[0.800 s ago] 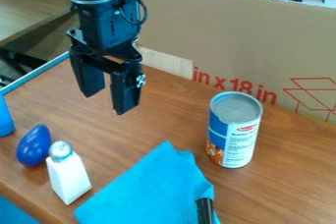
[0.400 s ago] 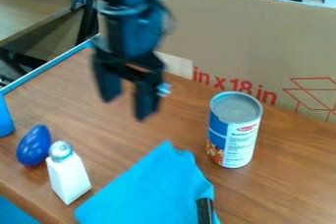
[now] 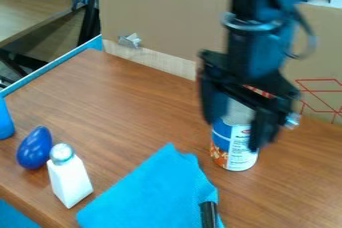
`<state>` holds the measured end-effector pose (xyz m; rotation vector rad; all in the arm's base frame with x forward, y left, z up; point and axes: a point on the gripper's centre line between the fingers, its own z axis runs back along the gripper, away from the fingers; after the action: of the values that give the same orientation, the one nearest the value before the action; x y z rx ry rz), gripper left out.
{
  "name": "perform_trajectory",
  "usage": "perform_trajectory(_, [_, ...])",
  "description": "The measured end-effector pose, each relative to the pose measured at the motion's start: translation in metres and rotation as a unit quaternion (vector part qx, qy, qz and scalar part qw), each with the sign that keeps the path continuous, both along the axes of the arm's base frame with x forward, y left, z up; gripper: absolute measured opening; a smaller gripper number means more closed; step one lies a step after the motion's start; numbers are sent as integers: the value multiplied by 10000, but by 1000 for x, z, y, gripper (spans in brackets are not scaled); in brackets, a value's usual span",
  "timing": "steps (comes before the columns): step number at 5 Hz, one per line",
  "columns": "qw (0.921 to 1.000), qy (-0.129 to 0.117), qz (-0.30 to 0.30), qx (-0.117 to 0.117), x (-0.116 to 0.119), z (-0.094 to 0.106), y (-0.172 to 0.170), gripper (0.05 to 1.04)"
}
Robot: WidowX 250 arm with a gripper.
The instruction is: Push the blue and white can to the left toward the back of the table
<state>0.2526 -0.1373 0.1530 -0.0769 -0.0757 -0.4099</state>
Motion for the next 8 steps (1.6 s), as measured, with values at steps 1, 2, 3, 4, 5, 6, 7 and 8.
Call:
perform_trajectory(1, [9996, 38, -241, -168, 19, -24, -49, 1003])
perform_trajectory(2, [9992, 56, -319, -253, 42, -31, -68, 1003])
perform_trajectory(3, [9983, 208, -502, -211, 54, -42, -73, 1003])
perform_trajectory(4, [9992, 304, -228, -77, 64, -55, -58, 1003])
perform_trajectory(5, [9991, 417, -30, 15, 71, -66, -44, 1003])
perform_trajectory(6, [9989, 457, 93, 63, 78, -70, -25, 1002])
perform_trajectory(7, [9982, 514, 270, 169, 89, -76, 2, 1002])
perform_trajectory(8, [9961, 499, 625, 369, 101, -76, 41, 1001])
